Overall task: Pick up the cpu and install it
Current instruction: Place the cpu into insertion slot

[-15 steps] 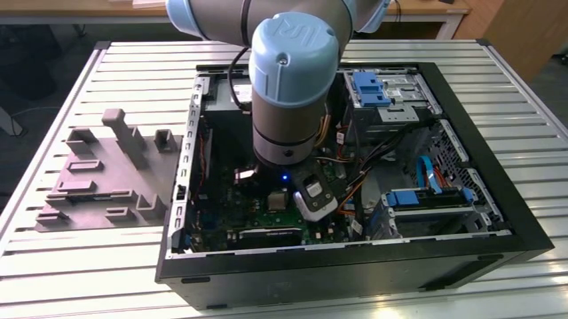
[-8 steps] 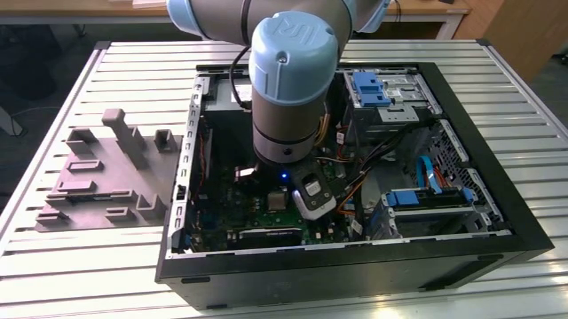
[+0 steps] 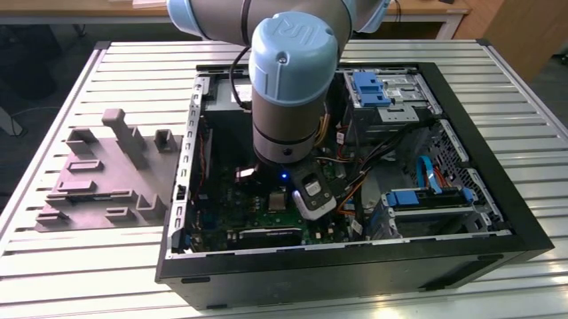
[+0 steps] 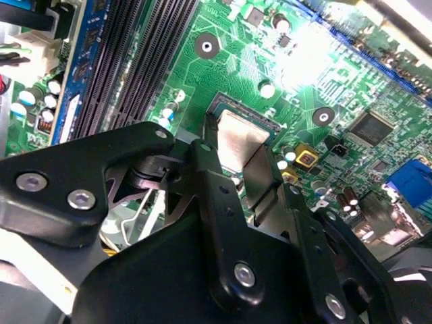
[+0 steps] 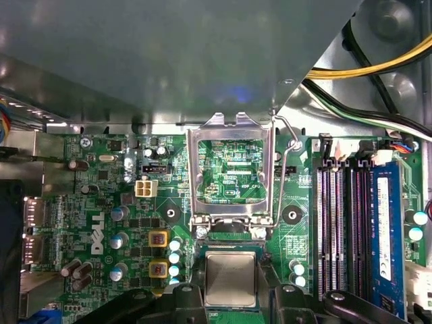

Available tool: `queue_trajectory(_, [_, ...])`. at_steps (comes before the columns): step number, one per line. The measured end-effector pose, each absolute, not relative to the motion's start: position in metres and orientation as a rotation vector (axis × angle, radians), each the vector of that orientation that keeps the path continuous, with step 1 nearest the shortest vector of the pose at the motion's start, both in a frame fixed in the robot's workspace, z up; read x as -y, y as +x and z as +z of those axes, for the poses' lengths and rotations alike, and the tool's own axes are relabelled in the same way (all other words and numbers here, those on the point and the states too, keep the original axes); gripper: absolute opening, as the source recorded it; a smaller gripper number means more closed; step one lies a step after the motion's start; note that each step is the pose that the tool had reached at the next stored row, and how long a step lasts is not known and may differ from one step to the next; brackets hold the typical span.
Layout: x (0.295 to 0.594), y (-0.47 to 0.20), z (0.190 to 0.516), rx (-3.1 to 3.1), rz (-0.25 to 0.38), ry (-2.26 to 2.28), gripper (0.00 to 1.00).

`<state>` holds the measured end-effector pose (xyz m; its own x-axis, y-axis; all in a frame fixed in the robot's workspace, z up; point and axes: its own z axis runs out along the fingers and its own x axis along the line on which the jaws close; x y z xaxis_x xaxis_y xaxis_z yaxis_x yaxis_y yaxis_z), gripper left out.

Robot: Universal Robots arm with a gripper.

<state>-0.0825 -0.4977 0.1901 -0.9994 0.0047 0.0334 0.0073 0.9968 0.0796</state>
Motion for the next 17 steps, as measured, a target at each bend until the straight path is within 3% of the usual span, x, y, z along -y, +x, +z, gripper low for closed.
queue_trajectory(17, [0.4979, -0.0824, 0.191, 3.104, -0.124, 0.044, 0.4])
